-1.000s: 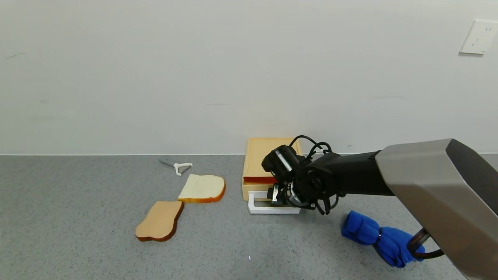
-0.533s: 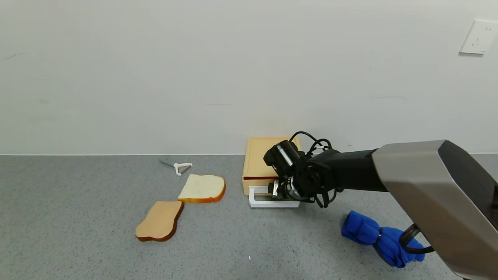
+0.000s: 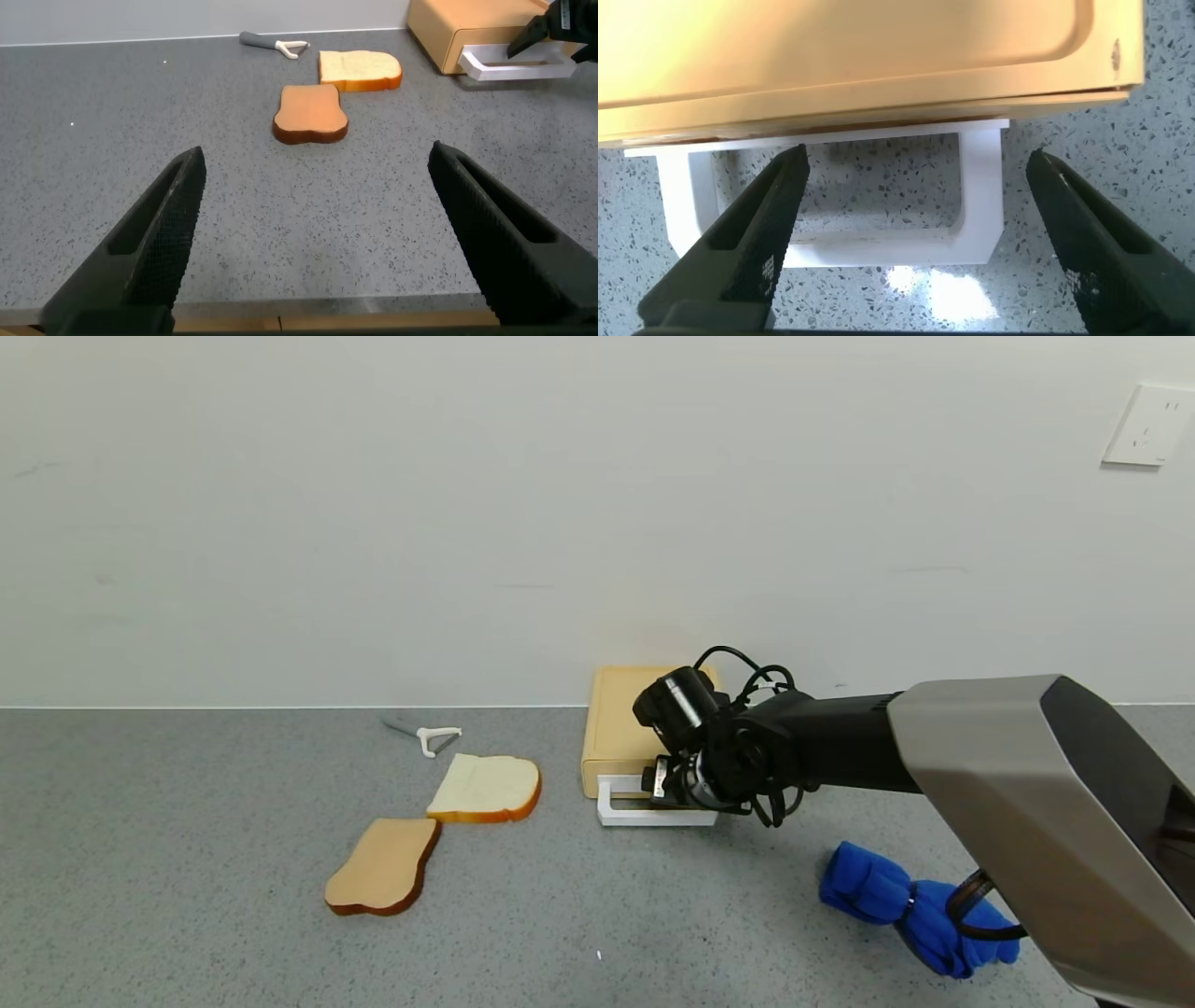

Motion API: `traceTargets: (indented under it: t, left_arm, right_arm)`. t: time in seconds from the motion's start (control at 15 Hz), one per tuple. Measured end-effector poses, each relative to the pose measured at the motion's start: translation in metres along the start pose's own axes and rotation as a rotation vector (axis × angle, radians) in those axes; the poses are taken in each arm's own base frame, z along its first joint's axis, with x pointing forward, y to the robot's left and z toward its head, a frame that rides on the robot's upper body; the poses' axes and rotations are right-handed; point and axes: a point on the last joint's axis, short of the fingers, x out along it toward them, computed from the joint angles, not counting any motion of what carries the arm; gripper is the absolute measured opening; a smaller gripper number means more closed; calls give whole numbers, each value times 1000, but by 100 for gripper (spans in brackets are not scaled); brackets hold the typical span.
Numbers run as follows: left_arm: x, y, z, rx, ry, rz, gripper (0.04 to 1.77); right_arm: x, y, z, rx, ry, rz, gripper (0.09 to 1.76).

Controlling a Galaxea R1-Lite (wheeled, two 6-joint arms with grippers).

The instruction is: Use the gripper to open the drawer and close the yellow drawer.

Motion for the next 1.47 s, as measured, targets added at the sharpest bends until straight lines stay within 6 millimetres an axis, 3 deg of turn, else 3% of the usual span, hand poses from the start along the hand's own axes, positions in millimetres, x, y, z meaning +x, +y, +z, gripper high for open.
traceTargets:
  t: [0.33, 0.6, 0.8, 1.0, 1.27, 1.47]
  left_arm:
    - [0, 0, 0, 0, 0, 0, 172]
    - [0, 0, 0, 0, 0, 0, 172]
    - [0, 0, 0, 0, 0, 1, 172]
    - [0, 0, 0, 0, 0, 0, 172]
    - [0, 0, 0, 0, 0, 0, 172]
    - [0, 0, 0, 0, 0, 0, 172]
  right_arm:
    - [-9, 0, 0, -12, 15, -5, 171]
    - [-48, 0, 6, -36, 29, 0, 171]
    - [-99, -8, 15, -83, 12, 35, 171]
    - [-164, -35, 18, -149, -21, 85, 171]
    - [-252, -96, 8, -203, -96, 148, 171]
    - [-301, -149, -13, -223, -162, 166, 171]
